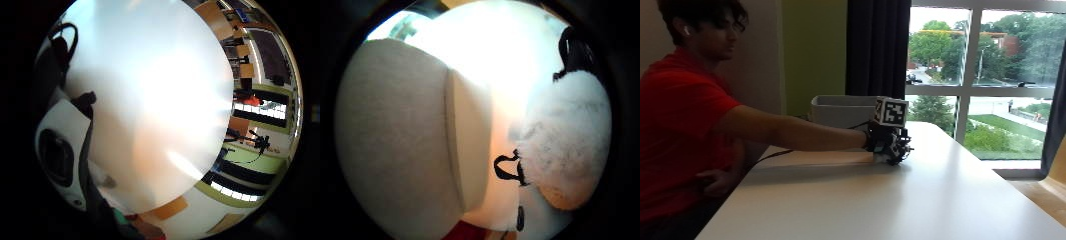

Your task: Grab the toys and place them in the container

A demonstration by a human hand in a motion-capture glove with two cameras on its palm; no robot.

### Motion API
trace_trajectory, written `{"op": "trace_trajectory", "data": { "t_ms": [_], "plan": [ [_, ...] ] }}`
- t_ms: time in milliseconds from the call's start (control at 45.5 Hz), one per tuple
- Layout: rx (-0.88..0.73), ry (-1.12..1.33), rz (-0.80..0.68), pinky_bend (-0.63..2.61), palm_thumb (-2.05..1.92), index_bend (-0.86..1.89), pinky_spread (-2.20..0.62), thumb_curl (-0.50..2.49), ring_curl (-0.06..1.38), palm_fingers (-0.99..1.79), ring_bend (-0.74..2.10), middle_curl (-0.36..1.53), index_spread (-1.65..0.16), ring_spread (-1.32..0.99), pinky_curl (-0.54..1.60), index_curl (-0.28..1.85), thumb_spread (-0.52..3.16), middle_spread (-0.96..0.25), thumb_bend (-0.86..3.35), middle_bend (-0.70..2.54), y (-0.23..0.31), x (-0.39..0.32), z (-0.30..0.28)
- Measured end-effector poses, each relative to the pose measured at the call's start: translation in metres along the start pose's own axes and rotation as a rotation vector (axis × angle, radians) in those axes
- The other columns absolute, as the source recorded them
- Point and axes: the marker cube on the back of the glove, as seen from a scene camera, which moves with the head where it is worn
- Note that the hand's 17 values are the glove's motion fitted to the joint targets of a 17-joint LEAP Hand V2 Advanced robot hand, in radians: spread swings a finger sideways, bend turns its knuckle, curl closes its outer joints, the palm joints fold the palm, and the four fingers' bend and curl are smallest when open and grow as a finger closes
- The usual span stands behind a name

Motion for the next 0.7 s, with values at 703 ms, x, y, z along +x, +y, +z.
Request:
{"op": "trace_trajectory", "data": {
  "t_ms": [703],
  "plan": [
    [0.278,-0.05,0.03,1.13,0.6,0.62,-0.4,0.8,0.56,1.15,1.11,0.71,-0.48,-0.45,0.48,0.89,0.5,-0.38,0.08,1.01,0.059,0.064,-0.069]
  ]
}}
